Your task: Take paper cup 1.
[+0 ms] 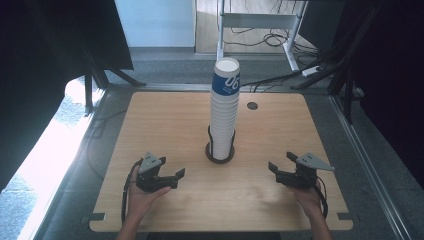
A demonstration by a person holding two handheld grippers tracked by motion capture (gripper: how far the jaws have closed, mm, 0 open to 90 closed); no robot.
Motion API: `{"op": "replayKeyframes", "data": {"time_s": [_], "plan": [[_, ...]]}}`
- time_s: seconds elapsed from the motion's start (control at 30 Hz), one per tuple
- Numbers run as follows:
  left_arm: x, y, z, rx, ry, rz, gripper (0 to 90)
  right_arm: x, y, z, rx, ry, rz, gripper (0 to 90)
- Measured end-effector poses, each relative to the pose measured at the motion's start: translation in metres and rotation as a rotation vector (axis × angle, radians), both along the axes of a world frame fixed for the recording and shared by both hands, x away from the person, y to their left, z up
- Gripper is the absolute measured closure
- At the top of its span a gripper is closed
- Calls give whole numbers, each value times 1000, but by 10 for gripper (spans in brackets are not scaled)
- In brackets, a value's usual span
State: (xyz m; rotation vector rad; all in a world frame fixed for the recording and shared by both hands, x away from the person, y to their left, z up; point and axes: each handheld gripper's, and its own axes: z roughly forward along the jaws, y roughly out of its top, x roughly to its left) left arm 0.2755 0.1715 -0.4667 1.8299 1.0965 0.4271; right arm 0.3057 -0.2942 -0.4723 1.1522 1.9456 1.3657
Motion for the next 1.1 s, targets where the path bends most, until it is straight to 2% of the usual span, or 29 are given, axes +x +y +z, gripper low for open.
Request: {"op": "replayKeyframes", "data": {"time_s": [0.13,0.23,0.47,0.63,0.73,0.87,1.0,1.1], "plan": [[1,3,-2,13,6,2,148,1,-5,3,9,-1,-2,153],[-1,3,0,16,-5,4,148,0,-8,5,5,3,-1,152],[-7,-5,7,36,-30,-8,147,-9,-16,8,1,-18,48,185],[-5,-8,12,11,-38,-8,145,-9,-23,5,13,-25,59,210],[-2,-8,11,21,-38,-7,145,-7,-27,3,14,-27,70,224],[-2,-7,12,13,-39,1,146,-8,-27,2,8,-17,78,227],[-6,-4,15,17,-63,7,146,-12,-27,2,-14,-28,90,236],[-6,-2,15,23,-69,7,146,-11,-25,2,-11,-33,101,236]]}}
